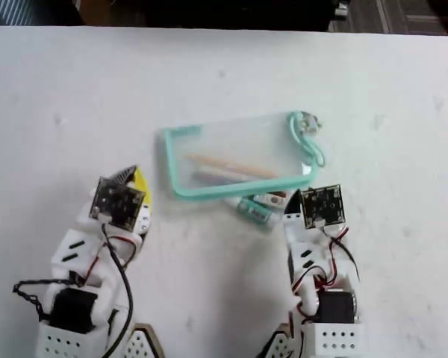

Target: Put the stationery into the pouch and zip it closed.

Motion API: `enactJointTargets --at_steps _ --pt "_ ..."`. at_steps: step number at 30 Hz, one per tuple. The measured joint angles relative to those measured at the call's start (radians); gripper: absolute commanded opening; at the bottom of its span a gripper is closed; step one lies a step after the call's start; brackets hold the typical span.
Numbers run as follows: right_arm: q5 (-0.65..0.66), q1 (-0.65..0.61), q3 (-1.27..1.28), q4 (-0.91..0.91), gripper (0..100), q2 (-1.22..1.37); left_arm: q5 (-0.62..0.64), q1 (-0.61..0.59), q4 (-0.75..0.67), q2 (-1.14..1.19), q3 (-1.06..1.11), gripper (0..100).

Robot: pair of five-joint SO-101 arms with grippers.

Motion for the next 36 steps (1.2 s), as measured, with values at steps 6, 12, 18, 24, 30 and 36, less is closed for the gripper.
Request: enactJointTargets --at_steps 6,12,18,24,30,36 --pt "0.000 0.000 0.000 0.000 1.6 0.000 -0.008 0.000 -0.029 0.347 -0.123 2" --pt "0.003 0.000 0.000 0.000 1.5 0.000 0.011 0.000 -0.072 0.569 -0.155 3" --pt "0.006 0.002 0.000 0.000 1.5 0.000 0.012 0.000 -0.086 0.672 -0.164 3" --pt "0.006 0.000 0.000 0.000 1.6 0.000 0.012 -0.035 -0.038 0.829 -0.278 3" --pt "0.006 0.000 0.000 0.006 1.7 0.000 0.012 -0.074 -0.011 1.037 -0.376 3" --pt "0.006 0.000 -0.003 0.025 3.4 0.000 0.060 -0.080 -0.011 1.046 -0.384 3"
